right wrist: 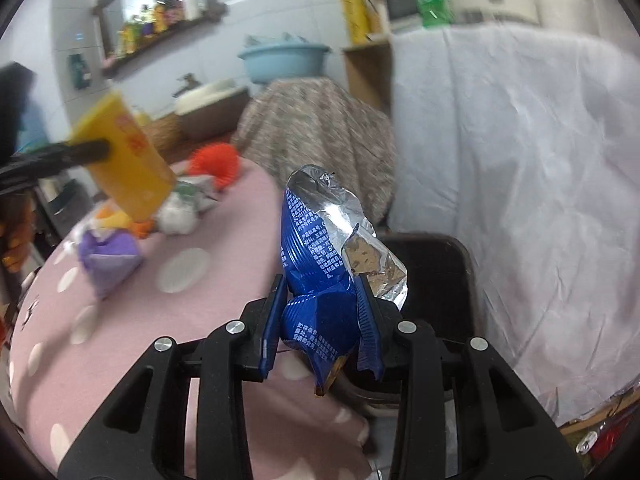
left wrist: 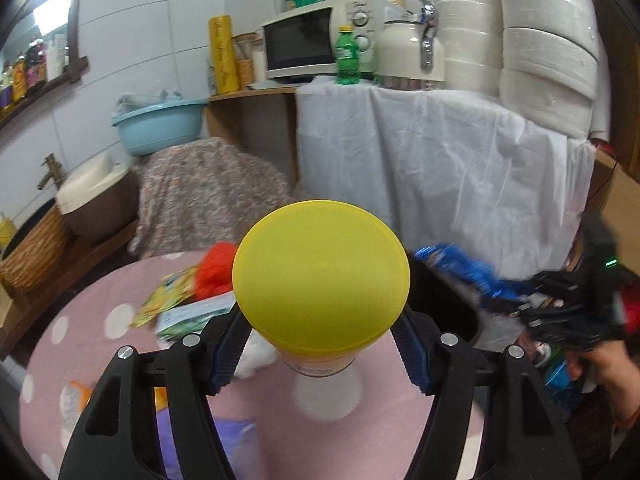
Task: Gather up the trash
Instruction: 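Carry the chip bag over the black bin and open the right tool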
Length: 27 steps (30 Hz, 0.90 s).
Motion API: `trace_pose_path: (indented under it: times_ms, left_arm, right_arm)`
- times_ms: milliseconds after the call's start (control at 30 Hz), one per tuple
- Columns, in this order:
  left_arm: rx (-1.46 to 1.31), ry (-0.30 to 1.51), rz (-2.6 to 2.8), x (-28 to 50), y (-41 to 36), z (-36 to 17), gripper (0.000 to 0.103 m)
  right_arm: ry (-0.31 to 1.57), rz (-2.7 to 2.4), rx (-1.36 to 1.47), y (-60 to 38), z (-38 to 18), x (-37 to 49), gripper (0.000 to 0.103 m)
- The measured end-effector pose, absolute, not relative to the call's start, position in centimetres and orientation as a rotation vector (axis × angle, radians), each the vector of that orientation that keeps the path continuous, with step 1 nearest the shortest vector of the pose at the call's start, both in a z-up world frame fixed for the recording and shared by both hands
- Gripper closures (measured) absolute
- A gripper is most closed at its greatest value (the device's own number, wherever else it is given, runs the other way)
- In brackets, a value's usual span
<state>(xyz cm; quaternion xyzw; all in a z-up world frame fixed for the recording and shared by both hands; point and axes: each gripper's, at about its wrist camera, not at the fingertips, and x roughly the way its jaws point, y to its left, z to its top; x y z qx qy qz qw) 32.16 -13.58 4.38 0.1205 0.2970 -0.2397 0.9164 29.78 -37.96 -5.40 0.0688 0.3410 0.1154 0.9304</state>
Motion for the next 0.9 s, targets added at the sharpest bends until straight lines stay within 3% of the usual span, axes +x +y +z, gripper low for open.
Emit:
trace_pose_path:
  times_ms: [200,467,500,600,900]
  left_arm:
    - [0.218,0.652,-0.579,34.0,-20.6,2.4,0.037]
    - [0.267,0.749,-0.584,36.7,-25.7,-1.8,0.037]
    - [0.265,0.763,-0.585,37.0,-25.9,-2.2,0.037]
    - [0.267,0.798,-0.588,37.8,-26.9,-3.5,0.037]
    - [0.323,0.892,-0.606,38.9,-30.4,-6.4,0.037]
  right_arm:
    - [0.893,0.175,0.243,-41.0,-13.7,35.6,0.067]
    - [0.994,0.113,0.239,-41.7,-21.4,38.6,0.064]
    - [1.001,0.108,0.244,-41.8,-22.1,39.0,0.059]
    - [0.997,0.083,0.252,-42.0,-23.3,39.6,0.022]
    - [0.903,0.041,0.234,-43.0,-21.3,35.5,0.019]
